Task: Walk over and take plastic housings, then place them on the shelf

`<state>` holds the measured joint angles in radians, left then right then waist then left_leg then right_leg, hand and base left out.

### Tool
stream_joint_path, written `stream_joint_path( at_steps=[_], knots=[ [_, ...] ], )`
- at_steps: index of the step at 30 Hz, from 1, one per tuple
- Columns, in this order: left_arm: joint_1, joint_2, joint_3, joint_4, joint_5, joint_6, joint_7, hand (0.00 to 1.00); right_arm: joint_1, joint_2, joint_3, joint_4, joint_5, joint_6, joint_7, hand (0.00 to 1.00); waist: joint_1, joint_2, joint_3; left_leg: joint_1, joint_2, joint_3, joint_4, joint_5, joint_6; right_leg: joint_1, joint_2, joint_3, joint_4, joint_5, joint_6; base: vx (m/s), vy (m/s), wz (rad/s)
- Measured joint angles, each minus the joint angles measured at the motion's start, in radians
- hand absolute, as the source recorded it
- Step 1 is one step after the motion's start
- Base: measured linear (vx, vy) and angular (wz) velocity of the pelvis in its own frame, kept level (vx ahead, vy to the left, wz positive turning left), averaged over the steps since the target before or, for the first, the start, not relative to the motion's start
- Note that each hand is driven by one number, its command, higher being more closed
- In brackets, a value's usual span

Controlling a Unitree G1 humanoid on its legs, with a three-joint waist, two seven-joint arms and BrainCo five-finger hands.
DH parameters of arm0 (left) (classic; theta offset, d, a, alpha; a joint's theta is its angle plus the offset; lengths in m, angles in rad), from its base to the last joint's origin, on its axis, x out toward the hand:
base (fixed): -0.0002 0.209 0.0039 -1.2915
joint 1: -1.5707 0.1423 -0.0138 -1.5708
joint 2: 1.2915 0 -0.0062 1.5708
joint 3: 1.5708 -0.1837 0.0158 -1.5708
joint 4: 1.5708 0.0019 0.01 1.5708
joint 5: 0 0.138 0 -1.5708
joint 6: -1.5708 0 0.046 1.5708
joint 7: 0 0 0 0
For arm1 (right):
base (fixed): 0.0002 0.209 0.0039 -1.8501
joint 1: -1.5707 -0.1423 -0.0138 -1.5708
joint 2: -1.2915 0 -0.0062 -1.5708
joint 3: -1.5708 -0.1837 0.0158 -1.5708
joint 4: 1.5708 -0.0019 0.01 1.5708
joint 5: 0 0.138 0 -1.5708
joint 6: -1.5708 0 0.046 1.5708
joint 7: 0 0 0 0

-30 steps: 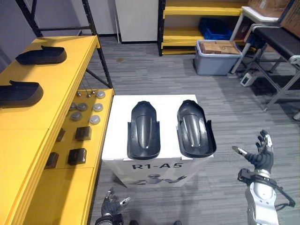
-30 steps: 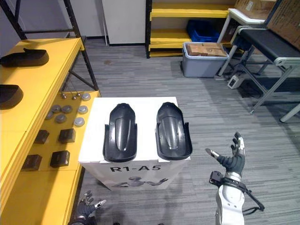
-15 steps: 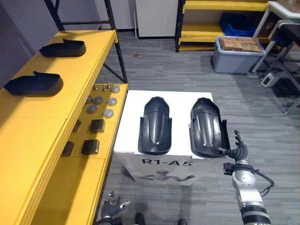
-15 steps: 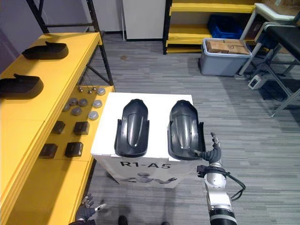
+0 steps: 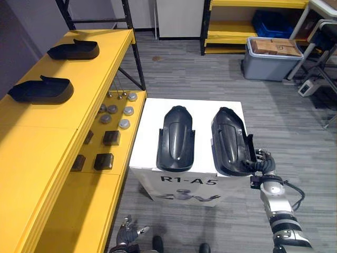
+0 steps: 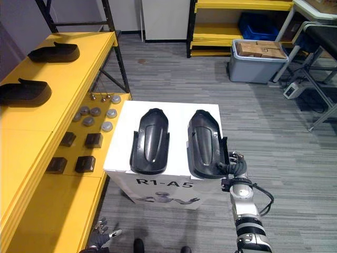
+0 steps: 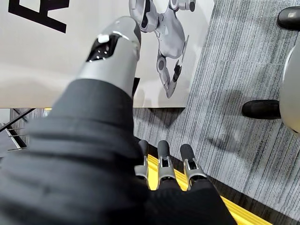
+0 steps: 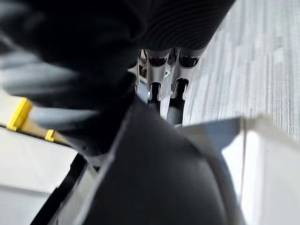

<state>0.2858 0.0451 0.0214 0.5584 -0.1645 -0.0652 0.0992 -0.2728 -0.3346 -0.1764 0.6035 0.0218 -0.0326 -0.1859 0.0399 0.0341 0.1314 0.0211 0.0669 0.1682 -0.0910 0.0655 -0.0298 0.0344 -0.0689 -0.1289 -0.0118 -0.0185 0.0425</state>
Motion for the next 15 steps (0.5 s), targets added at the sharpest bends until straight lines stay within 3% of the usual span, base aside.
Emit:
stream_joint_path(
  at_steps=[6, 12, 15],
  knots=[
    [-0.011, 0.0, 0.015, -0.011, -0.009, 0.0, 0.004, 0.0, 0.09, 0.046, -0.026, -0.133, 0.016, 0.001, -0.006, 1.0, -0.001, -0.003, 0.003, 0.0, 0.005, -0.002, 0.003, -0.003, -0.005, 0.002, 0.005, 0.002, -0.005, 0.0, 0.0, 0.0, 0.0, 0.0],
    [-0.008, 0.003, 0.049, -0.132, -0.009, -0.001, 0.013, 0.0, 0.158, 0.091, -0.046, -0.285, 0.011, 0.001, -0.016, 1.0, 0.0, -0.003, 0.003, 0.0, 0.004, -0.004, 0.004, -0.003, -0.005, 0.002, 0.004, 0.003, -0.003, 0.001, 0.0, 0.0, 0.0, 0.0],
    [0.015, -0.029, 0.129, -0.384, -0.028, -0.016, 0.035, 0.0, 0.207, 0.123, -0.056, -0.536, -0.045, -0.01, -0.035, 1.0, -0.003, -0.004, 0.003, 0.003, 0.004, -0.002, 0.004, -0.004, -0.005, 0.001, 0.002, 0.007, 0.001, 0.001, 0.001, -0.05, 0.022, -0.03]
  ],
)
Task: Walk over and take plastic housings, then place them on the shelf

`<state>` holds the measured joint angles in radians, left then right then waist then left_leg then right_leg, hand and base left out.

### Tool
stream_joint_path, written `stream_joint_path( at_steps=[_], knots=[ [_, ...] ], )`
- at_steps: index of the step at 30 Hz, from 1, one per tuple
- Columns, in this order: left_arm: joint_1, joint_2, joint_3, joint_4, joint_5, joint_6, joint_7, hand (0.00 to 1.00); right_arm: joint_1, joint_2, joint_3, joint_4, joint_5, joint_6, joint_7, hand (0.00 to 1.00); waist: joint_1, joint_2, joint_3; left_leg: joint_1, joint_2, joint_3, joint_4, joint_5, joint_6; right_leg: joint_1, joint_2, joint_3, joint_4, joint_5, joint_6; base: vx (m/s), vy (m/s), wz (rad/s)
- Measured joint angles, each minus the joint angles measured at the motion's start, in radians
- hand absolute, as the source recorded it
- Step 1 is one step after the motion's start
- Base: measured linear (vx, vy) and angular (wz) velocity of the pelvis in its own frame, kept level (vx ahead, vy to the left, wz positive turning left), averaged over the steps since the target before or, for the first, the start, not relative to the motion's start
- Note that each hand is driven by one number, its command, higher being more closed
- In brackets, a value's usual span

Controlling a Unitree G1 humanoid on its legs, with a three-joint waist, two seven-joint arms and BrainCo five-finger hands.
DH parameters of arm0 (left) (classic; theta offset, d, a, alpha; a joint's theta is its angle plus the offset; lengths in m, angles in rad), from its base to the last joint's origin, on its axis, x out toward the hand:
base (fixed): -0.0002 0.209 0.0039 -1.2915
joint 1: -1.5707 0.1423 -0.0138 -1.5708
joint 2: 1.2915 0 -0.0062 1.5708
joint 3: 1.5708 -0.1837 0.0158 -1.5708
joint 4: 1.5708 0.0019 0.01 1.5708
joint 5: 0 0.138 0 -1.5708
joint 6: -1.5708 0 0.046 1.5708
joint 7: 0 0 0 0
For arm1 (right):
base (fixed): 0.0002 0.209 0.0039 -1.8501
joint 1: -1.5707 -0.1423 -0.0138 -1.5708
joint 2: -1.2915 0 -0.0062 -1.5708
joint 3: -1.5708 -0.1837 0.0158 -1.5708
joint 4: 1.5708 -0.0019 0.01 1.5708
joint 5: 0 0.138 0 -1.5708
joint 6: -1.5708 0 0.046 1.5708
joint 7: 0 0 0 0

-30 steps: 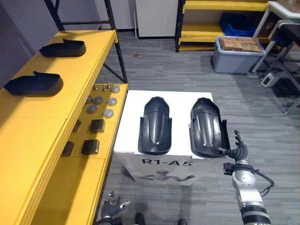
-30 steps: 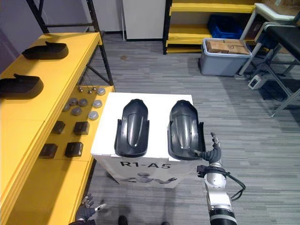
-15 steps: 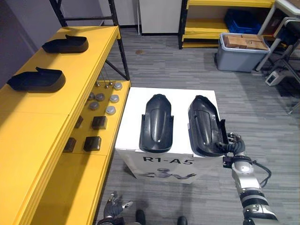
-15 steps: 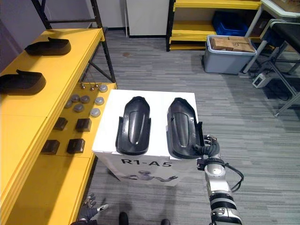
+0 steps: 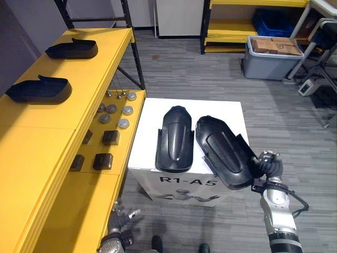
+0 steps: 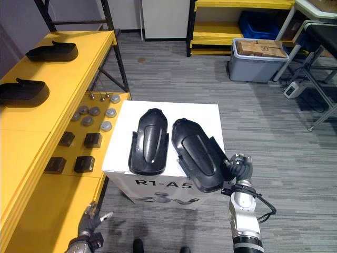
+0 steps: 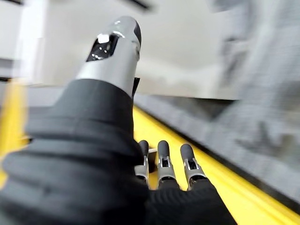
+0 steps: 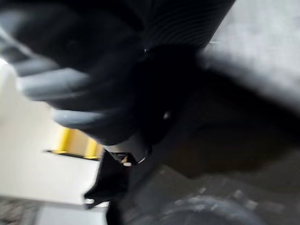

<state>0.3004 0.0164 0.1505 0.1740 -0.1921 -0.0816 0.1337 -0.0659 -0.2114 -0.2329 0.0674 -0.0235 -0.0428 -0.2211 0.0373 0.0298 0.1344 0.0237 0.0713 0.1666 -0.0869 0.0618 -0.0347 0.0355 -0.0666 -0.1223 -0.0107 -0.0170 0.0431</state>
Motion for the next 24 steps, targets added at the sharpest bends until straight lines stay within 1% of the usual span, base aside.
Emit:
stream_joint_path(
  at_steps=[2, 5, 6, 9, 11, 12, 13, 15, 16, 18, 20, 22, 24],
  knots=[
    [0.001, -0.01, 0.021, -0.091, -0.026, -0.024, 0.019, 0.0, 0.004, 0.025, 0.0, -0.051, -0.023, -0.003, -0.014, 1.0, 0.0, 0.0, 0.0, 0.001, 0.0, 0.0, 0.0, 0.0, 0.0, 0.001, 0.0, 0.0, 0.0, 0.0, 0.001, -0.04, 0.014, -0.01],
    [-0.001, -0.013, 0.021, -0.226, -0.054, -0.054, 0.04, 0.0, 0.024, 0.072, 0.009, -0.127, -0.044, -0.008, -0.018, 1.0, 0.002, -0.001, 0.0, 0.006, 0.0, -0.001, 0.0, 0.0, 0.0, 0.008, -0.001, -0.001, 0.0, 0.001, 0.001, 0.0, 0.0, 0.0],
    [0.0, -0.014, 0.018, -0.278, -0.062, -0.066, 0.046, 0.0, 0.025, 0.089, 0.022, -0.151, -0.056, -0.017, -0.025, 1.0, 0.002, -0.001, -0.001, 0.008, -0.001, -0.001, 0.0, 0.0, 0.0, 0.016, -0.002, -0.001, -0.001, 0.001, 0.002, 0.0, 0.0, 0.0],
    [-0.008, -0.016, -0.01, -0.385, -0.078, -0.095, 0.06, 0.0, 0.024, 0.109, 0.058, -0.206, -0.065, -0.021, -0.039, 1.0, 0.003, -0.003, -0.002, 0.015, -0.001, -0.001, 0.0, 0.0, 0.0, 0.023, -0.002, -0.002, 0.0, 0.001, 0.002, 0.0, 0.0, 0.0],
    [-0.023, -0.014, -0.066, -0.449, -0.093, -0.111, 0.06, 0.0, 0.02, 0.117, 0.093, -0.251, -0.066, -0.043, -0.048, 1.0, 0.005, -0.004, -0.004, 0.019, -0.001, -0.003, 0.0, 0.0, 0.0, 0.027, -0.003, -0.003, 0.0, 0.001, 0.003, 0.0, 0.0, 0.0],
    [-0.027, -0.013, -0.086, -0.458, -0.098, -0.114, 0.06, 0.0, 0.018, 0.122, 0.102, -0.257, -0.067, -0.049, -0.048, 1.0, 0.005, -0.004, -0.004, 0.02, -0.001, -0.003, 0.0, 0.0, 0.0, 0.028, -0.003, -0.003, 0.0, 0.001, 0.003, 0.0, 0.0, 0.0],
    [-0.036, -0.012, -0.128, -0.472, -0.102, -0.116, 0.059, 0.0, 0.015, 0.134, 0.125, -0.26, -0.079, -0.059, -0.049, 1.0, 0.004, -0.007, -0.009, 0.021, -0.001, -0.002, 0.0, 0.0, 0.0, 0.029, -0.003, -0.003, 0.0, 0.001, 0.003, 0.0, 0.0, 0.0],
    [-0.056, -0.007, -0.21, -0.472, -0.116, -0.117, 0.055, 0.0, 0.008, 0.141, 0.166, -0.262, -0.09, -0.06, -0.051, 1.0, 0.004, -0.008, -0.018, 0.021, -0.001, -0.002, 0.0, 0.0, 0.0, 0.029, -0.003, -0.002, 0.0, 0.001, 0.003, 0.0, 0.0, 0.0],
    [-0.063, -0.005, -0.232, -0.472, -0.129, -0.117, 0.053, 0.0, 0.002, 0.142, 0.177, -0.262, -0.096, -0.06, -0.051, 1.0, 0.003, -0.008, -0.019, 0.021, -0.001, -0.002, 0.0, 0.0, 0.0, 0.029, -0.003, -0.002, 0.0, 0.001, 0.003, 0.0, 0.0, 0.0],
    [-0.096, -0.003, -0.313, -0.465, -0.159, -0.115, 0.033, 0.0, -0.023, 0.142, 0.216, -0.27, -0.109, -0.06, -0.051, 1.0, 0.003, -0.008, -0.022, 0.022, -0.001, -0.001, 0.001, 0.0, 0.0, 0.029, -0.002, -0.001, 0.0, 0.001, 0.003, -0.02, 0.002, 0.0],
    [-0.119, -0.002, -0.351, -0.454, -0.181, -0.112, 0.018, 0.0, -0.034, 0.142, 0.246, -0.285, -0.108, -0.061, -0.051, 1.0, 0.002, -0.007, -0.03, 0.022, -0.001, -0.001, 0.001, 0.0, 0.0, 0.029, -0.002, -0.001, 0.0, 0.001, 0.003, 0.0, 0.0, 0.0],
    [-0.157, 0.002, -0.381, -0.408, -0.201, -0.109, 0.014, 0.0, -0.052, 0.142, 0.277, -0.29, -0.107, -0.064, -0.05, 1.0, 0.001, -0.006, -0.039, 0.025, -0.001, -0.001, 0.001, 0.0, 0.0, 0.028, -0.001, -0.001, 0.0, 0.001, 0.003, 0.0, 0.0, 0.0],
    [-0.202, 0.01, -0.416, -0.363, -0.241, -0.097, 0.013, 0.0, -0.071, 0.141, 0.317, -0.293, -0.104, -0.08, -0.044, 1.0, 0.0, -0.006, -0.04, 0.032, 0.0, 0.001, 0.001, 0.0, 0.0, 0.03, -0.001, 0.001, 0.0, 0.001, 0.003, -0.03, 0.003, -0.02]
  ],
)
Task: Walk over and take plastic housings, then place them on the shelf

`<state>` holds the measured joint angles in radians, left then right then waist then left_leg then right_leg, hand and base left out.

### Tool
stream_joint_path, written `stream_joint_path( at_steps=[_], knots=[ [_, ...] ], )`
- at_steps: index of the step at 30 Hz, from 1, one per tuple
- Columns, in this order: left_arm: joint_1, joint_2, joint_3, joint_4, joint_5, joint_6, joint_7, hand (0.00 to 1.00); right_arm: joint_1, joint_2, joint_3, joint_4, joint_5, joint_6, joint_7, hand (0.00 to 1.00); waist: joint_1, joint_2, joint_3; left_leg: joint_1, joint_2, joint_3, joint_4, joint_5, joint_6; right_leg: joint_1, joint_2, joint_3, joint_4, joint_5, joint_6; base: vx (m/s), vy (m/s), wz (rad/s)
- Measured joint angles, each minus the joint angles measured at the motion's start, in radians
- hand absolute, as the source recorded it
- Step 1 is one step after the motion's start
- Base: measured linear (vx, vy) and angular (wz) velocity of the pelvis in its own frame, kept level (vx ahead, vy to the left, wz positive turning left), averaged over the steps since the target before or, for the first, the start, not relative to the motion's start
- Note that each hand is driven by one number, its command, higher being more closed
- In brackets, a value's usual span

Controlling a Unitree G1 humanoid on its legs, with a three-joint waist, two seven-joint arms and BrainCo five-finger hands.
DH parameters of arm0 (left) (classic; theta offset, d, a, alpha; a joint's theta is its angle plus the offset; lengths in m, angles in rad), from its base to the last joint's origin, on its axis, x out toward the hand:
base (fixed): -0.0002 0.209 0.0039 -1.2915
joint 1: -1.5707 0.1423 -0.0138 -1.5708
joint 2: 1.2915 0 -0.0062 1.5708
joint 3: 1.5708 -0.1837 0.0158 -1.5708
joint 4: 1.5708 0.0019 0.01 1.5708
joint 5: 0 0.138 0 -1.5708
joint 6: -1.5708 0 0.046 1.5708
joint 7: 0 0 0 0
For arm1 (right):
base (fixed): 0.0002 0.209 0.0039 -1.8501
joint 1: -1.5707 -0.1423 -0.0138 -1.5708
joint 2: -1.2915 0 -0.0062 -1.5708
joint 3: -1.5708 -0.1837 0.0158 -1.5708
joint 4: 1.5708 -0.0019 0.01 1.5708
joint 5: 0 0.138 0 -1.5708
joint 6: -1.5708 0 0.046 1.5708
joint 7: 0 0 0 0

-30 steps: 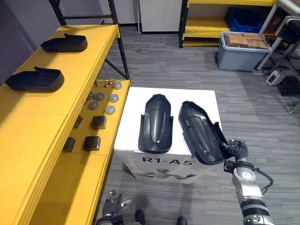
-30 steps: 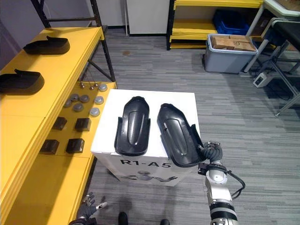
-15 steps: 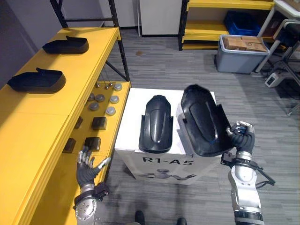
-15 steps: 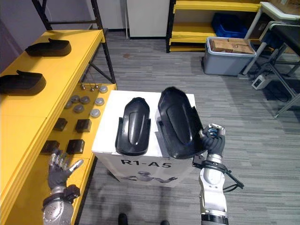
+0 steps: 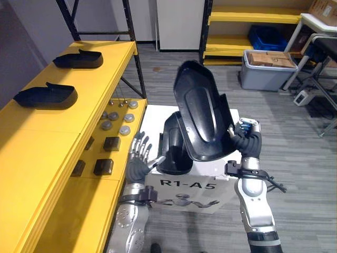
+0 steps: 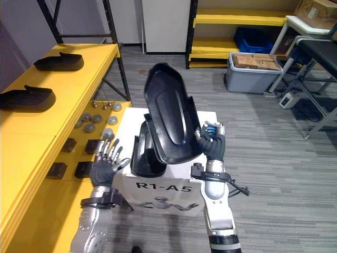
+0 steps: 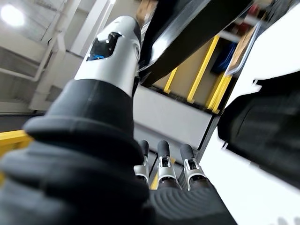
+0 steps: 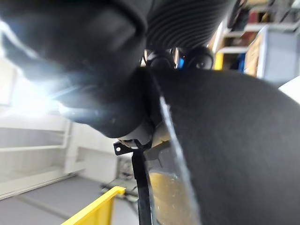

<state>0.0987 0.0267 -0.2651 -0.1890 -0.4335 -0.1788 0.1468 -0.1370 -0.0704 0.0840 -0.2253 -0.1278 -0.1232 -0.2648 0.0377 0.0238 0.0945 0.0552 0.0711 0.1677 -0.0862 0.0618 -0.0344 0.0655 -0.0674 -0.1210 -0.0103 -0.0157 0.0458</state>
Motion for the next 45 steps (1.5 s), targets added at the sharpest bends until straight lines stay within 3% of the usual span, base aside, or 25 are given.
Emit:
stream_joint_path(
  at_steps=[7, 11, 12, 17, 18, 26, 30, 34, 41, 45],
  knots=[
    [-0.074, 0.025, -0.059, 0.017, -0.158, 0.016, 0.002, 0.0, -0.026, -0.011, 0.153, 0.002, -0.004, -0.008, 0.06, 1.0, -0.017, 0.0, -0.01, 0.001, 0.0, 0.007, 0.0, 0.0, 0.0, -0.003, 0.0, 0.005, 0.0, 0.0, 0.0, -0.01, 0.002, -0.02],
    [-0.098, 0.037, -0.063, 0.047, -0.2, 0.018, 0.003, 0.0, -0.026, -0.018, 0.172, 0.01, -0.006, -0.008, 0.075, 1.0, -0.02, 0.0, -0.017, 0.001, 0.0, 0.012, 0.0, 0.0, 0.0, -0.004, 0.0, 0.009, 0.0, 0.0, 0.0, -0.01, 0.002, -0.03],
    [-0.105, 0.043, -0.071, 0.054, -0.214, 0.023, 0.003, 1.0, -0.026, -0.031, 0.178, 0.02, -0.008, -0.009, 0.08, 1.0, -0.02, 0.0, -0.02, 0.001, 0.0, 0.016, 0.0, 0.0, 0.0, -0.007, 0.0, 0.015, 0.0, 0.0, 0.0, -0.03, 0.01, -0.14],
    [-0.105, 0.069, -0.075, 0.059, -0.239, 0.037, 0.008, 1.0, -0.017, -0.1, 0.206, 0.076, -0.018, -0.023, 0.098, 1.0, -0.025, 0.001, -0.031, 0.001, 0.0, 0.023, 0.0, 0.0, 0.0, -0.01, 0.0, 0.024, 0.0, 0.002, 0.003, -0.01, 0.004, -0.04],
    [-0.105, 0.069, -0.075, 0.059, -0.242, 0.037, 0.009, 1.0, -0.015, -0.105, 0.209, 0.084, -0.018, -0.026, 0.101, 0.0, -0.025, 0.001, -0.032, 0.001, 0.0, 0.023, 0.0, 0.0, 0.0, -0.01, 0.0, 0.024, 0.0, 0.002, 0.003, 0.0, 0.0, 0.0],
    [-0.103, 0.106, -0.051, 0.1, -0.225, 0.056, 0.025, 1.0, 0.059, -0.156, 0.252, 0.097, -0.026, -0.069, 0.131, 0.0, -0.023, 0.005, -0.054, 0.004, -0.001, 0.021, 0.0, 0.001, 0.001, -0.006, -0.001, 0.022, 0.001, 0.002, 0.003, 0.0, 0.0, 0.0],
    [-0.098, 0.106, -0.033, 0.101, -0.162, 0.06, 0.025, 1.0, 0.066, -0.16, 0.252, 0.099, -0.018, -0.072, 0.156, 0.0, -0.024, 0.004, -0.06, 0.005, -0.001, 0.021, 0.0, 0.001, 0.001, -0.006, -0.001, 0.022, 0.001, 0.002, 0.003, -0.03, 0.002, 0.0],
    [-0.077, 0.075, -0.027, 0.09, -0.04, 0.06, 0.017, 1.0, 0.085, -0.15, 0.216, 0.07, 0.091, -0.072, 0.187, 0.0, -0.022, 0.004, -0.062, 0.006, -0.001, 0.021, 0.0, 0.001, 0.001, -0.005, -0.001, 0.022, 0.001, 0.002, 0.003, 0.0, 0.0, 0.0],
    [-0.016, 0.024, -0.01, 0.069, 0.106, 0.063, 0.005, 1.0, 0.093, -0.101, 0.014, -0.125, 0.288, -0.107, 0.184, 0.0, -0.028, 0.003, -0.062, 0.006, 0.0, 0.023, 0.0, 0.001, 0.001, -0.007, 0.0, 0.025, 0.001, 0.002, 0.003, 0.0, 0.0, 0.0],
    [0.015, 0.02, 0.048, 0.024, 0.127, 0.063, 0.008, 1.0, 0.1, -0.076, -0.118, -0.145, 0.326, -0.121, 0.172, 0.0, -0.035, 0.003, -0.061, 0.006, 0.0, 0.024, 0.0, 0.0, 0.0, -0.007, 0.0, 0.027, 0.001, 0.002, 0.003, 0.0, 0.0, 0.0]
  ],
)
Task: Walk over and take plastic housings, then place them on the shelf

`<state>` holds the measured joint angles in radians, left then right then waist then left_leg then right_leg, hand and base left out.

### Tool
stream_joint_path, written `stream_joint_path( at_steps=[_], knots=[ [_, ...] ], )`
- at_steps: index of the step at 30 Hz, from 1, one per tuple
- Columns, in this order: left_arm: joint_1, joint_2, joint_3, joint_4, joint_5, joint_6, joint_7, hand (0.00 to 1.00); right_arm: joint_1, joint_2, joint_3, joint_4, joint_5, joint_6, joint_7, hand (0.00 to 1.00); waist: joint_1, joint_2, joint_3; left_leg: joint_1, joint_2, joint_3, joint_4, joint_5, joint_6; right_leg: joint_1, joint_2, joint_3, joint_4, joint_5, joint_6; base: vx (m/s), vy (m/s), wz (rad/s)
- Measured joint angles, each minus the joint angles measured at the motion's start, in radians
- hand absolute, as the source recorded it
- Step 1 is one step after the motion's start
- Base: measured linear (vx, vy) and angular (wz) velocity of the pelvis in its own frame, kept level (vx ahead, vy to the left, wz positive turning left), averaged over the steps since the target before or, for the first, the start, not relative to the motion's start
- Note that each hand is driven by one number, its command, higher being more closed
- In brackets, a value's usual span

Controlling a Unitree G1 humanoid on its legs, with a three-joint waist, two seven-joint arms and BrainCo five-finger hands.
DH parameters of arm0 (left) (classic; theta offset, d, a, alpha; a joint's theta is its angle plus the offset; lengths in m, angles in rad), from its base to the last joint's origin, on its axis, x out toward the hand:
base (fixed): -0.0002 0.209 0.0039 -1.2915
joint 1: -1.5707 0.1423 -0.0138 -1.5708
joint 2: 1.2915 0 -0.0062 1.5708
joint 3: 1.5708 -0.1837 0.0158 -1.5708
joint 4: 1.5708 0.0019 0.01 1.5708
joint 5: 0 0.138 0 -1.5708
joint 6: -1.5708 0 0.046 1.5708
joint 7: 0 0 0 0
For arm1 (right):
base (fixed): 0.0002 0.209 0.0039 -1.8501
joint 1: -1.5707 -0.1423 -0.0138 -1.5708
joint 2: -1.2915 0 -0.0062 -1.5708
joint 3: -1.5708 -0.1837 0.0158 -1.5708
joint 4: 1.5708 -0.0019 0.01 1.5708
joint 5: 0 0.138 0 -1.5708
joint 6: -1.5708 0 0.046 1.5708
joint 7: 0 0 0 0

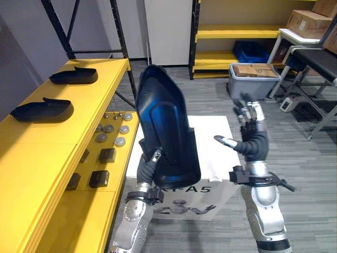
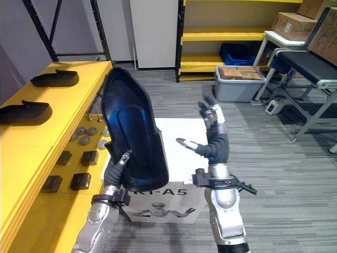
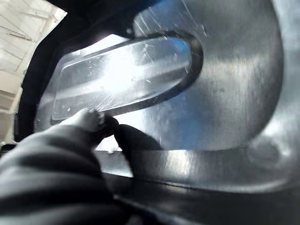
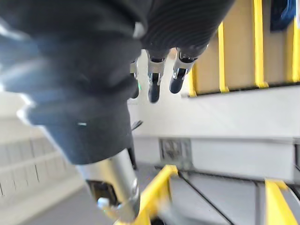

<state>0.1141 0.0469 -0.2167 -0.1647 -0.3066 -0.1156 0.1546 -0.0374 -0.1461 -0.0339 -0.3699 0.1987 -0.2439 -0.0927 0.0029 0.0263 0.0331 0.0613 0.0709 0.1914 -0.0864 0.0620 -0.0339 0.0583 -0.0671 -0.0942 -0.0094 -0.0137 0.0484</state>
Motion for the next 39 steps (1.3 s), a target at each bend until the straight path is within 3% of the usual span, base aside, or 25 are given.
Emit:
stream_joint_path(
  at_steps=[6, 9, 19, 26, 30, 31, 32, 33, 36, 37, 39],
  knots=[
    [0.064, -0.006, 0.074, -0.082, 0.031, -0.002, 0.013, 1.0, 0.115, 0.037, -0.205, 0.042, 0.015, -0.014, -0.044, 0.0, -0.002, -0.002, 0.001, 0.0, 0.001, 0.002, 0.0, -0.001, -0.001, 0.0, 0.0, 0.001, -0.001, 0.0, 0.0, 0.0, 0.0, 0.0],
    [0.119, -0.008, 0.095, -0.141, 0.04, -0.004, 0.014, 1.0, 0.203, 0.04, -0.242, 0.189, 0.005, -0.006, -0.054, 0.0, -0.01, -0.006, 0.003, 0.002, 0.003, 0.006, 0.0, -0.004, -0.003, 0.0, 0.002, 0.004, -0.001, 0.0, 0.0, 0.0, 0.0, -0.03],
    [0.242, -0.059, 0.153, -0.231, 0.057, -0.022, -0.014, 1.0, 0.33, 0.085, -0.234, 0.767, -0.017, 0.108, 0.046, 0.0, -0.006, -0.006, 0.003, 0.026, 0.021, 0.03, 0.0, -0.015, -0.012, 0.02, 0.009, 0.02, -0.001, 0.0, 0.0, -0.01, -0.005, -0.07],
    [0.293, -0.085, 0.163, -0.251, 0.057, -0.023, -0.04, 1.0, 0.346, 0.088, -0.099, 0.966, -0.071, 0.139, 0.133, 0.0, 0.041, -0.009, 0.005, 0.031, 0.014, -0.017, -0.003, -0.018, -0.015, 0.053, -0.001, -0.038, 0.005, -0.011, 0.009, -0.02, -0.003, 0.22],
    [0.301, -0.089, 0.154, -0.259, 0.057, -0.023, -0.048, 1.0, 0.319, 0.089, -0.021, 1.031, -0.11, 0.146, 0.132, 0.0, 0.068, -0.022, 0.037, -0.038, -0.014, -0.18, 0.056, -0.015, -0.012, 0.069, -0.032, -0.204, 0.078, -0.05, 0.017, -0.03, -0.031, 1.28],
    [0.302, -0.095, 0.15, -0.276, 0.056, -0.023, -0.047, 1.0, 0.297, 0.089, -0.004, 1.031, -0.115, 0.145, 0.127, 0.0, 0.079, -0.023, 0.049, -0.111, -0.031, -0.25, 0.103, -0.028, 0.008, 0.056, -0.05, -0.308, 0.111, -0.057, 0.021, -0.05, 0.0, 1.78],
    [0.302, -0.097, 0.15, -0.283, 0.056, -0.023, -0.046, 1.0, 0.288, 0.089, -0.004, 1.031, -0.121, 0.145, 0.124, 0.0, 0.084, -0.025, 0.054, -0.137, -0.032, -0.236, 0.117, -0.037, 0.021, 0.055, -0.059, -0.354, 0.118, -0.057, 0.022, -0.06, 0.03, 2.34],
    [0.301, -0.102, 0.15, -0.293, 0.055, -0.023, -0.044, 1.0, 0.277, 0.083, -0.007, 1.032, -0.133, 0.145, 0.118, 0.0, 0.085, -0.029, 0.061, -0.179, -0.024, -0.178, 0.141, -0.049, 0.035, 0.057, -0.083, -0.444, 0.125, -0.057, 0.022, 0.01, 0.06, 2.2],
    [0.29, -0.11, 0.151, -0.289, 0.054, -0.029, -0.039, 1.0, 0.236, 0.052, -0.024, 1.069, -0.171, 0.146, 0.1, 0.0, 0.086, -0.019, 0.074, -0.225, 0.073, 0.202, 0.248, -0.049, 0.061, 0.101, -0.128, -0.619, 0.158, -0.068, 0.038, 0.12, 0.095, 1.86],
    [0.283, -0.11, 0.151, -0.279, 0.054, -0.03, -0.038, 1.0, 0.23, 0.053, -0.026, 1.08, -0.176, 0.146, 0.096, 0.0, 0.081, -0.024, 0.079, -0.223, 0.071, 0.24, 0.252, -0.039, 0.079, 0.122, -0.145, -0.649, 0.173, -0.075, 0.05, 0.27, 0.213, 1.62],
    [0.277, -0.101, 0.152, -0.244, 0.053, -0.03, -0.035, 1.0, 0.215, 0.048, -0.023, 1.103, -0.192, 0.146, 0.094, 0.0, 0.088, -0.038, 0.082, -0.209, -0.002, 0.21, 0.22, -0.053, 0.104, 0.158, -0.198, -0.716, 0.197, -0.075, 0.051, 0.24, 0.25, 1.14]
  ],
)
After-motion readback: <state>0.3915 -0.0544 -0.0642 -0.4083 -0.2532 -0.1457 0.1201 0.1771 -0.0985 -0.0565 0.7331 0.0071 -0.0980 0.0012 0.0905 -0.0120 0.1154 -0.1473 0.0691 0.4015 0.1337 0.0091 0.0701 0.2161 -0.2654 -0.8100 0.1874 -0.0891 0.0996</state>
